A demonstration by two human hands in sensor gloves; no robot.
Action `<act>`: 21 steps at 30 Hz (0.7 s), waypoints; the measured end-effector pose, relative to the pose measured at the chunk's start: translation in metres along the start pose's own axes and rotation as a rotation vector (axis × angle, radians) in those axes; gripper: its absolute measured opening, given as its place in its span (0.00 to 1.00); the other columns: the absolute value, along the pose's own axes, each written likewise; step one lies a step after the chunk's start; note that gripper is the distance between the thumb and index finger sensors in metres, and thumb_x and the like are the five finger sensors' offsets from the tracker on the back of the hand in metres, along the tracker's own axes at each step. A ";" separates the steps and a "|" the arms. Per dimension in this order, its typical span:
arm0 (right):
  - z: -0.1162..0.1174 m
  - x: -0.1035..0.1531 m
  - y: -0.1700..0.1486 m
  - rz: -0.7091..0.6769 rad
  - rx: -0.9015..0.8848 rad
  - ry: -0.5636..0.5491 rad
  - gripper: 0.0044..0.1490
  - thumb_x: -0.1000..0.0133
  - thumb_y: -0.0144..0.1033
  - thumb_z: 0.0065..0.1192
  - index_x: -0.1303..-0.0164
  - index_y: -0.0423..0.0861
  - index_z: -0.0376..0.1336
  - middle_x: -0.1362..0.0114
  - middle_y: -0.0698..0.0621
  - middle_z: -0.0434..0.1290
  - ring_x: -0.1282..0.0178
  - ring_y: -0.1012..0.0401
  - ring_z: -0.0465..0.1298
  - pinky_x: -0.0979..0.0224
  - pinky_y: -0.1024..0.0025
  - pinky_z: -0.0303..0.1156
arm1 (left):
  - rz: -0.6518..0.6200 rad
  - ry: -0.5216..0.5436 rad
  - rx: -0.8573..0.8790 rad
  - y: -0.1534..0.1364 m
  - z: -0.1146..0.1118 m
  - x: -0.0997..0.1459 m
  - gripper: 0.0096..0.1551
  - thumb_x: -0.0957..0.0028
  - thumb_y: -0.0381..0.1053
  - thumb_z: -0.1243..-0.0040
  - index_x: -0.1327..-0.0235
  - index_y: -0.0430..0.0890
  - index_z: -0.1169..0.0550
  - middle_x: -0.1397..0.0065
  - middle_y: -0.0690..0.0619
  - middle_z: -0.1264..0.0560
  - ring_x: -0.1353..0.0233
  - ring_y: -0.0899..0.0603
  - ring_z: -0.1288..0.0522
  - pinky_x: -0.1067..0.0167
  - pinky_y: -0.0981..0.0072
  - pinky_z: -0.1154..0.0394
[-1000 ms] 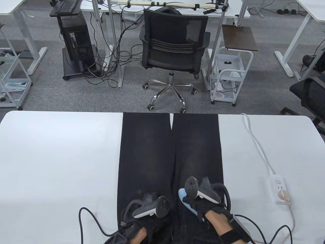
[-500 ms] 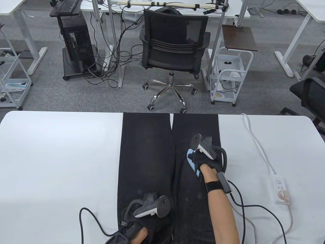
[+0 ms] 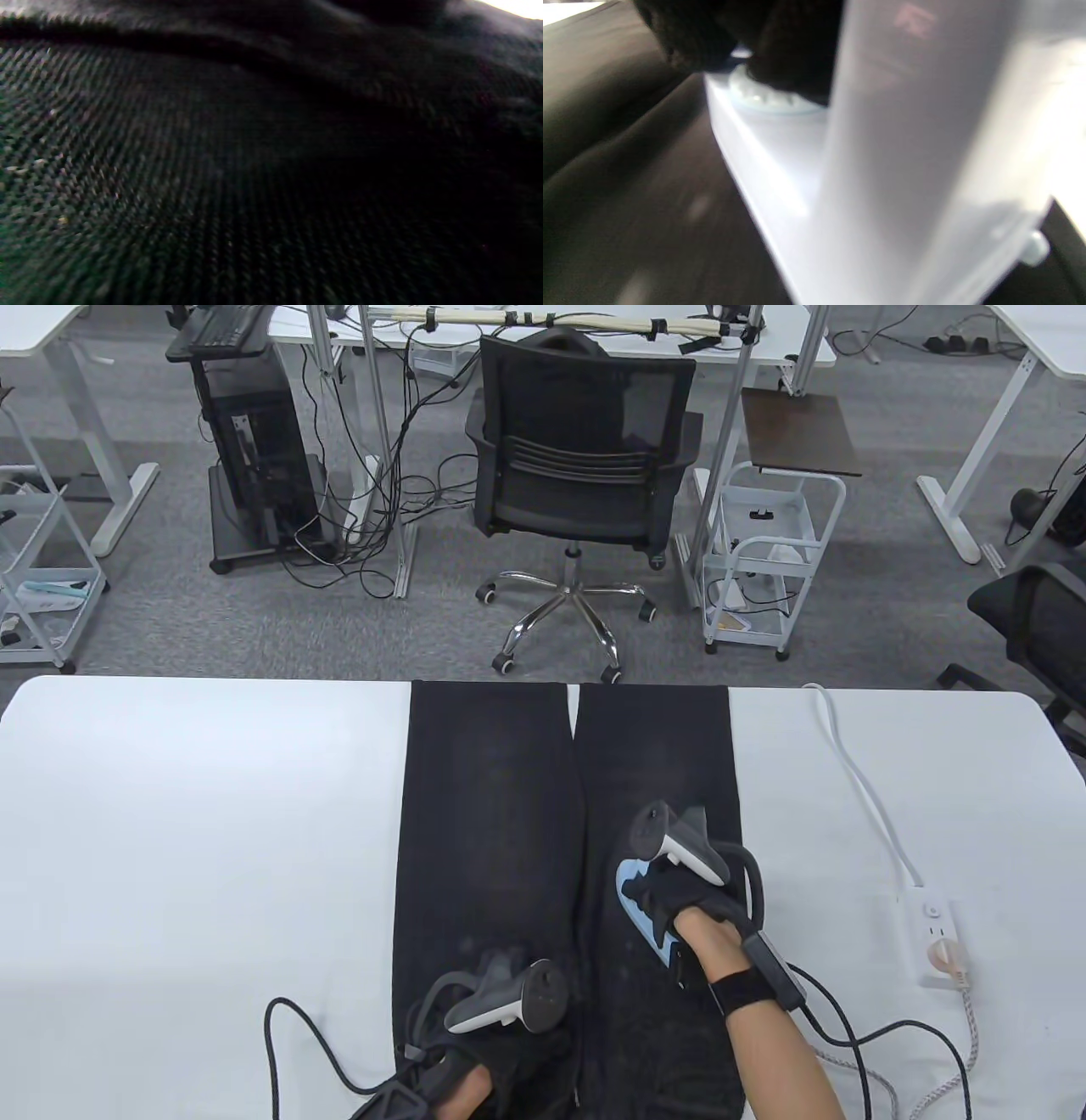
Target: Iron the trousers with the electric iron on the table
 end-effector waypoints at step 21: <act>0.012 0.031 0.010 -0.169 0.135 -0.169 0.37 0.46 0.57 0.61 0.41 0.38 0.61 0.59 0.59 0.77 0.68 0.66 0.81 0.58 0.60 0.82 | -0.042 -0.049 0.010 0.002 -0.003 -0.001 0.59 0.40 0.67 0.48 0.13 0.38 0.59 0.16 0.28 0.69 0.22 0.18 0.67 0.30 0.19 0.57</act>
Point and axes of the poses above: the tracker on the back of each hand, its own y axis roughly to the thumb side, its own x axis roughly from the fingertips to the wrist, z = x × y, the point moved 3 cm from there along -x, roughly from the wrist to the fingertips
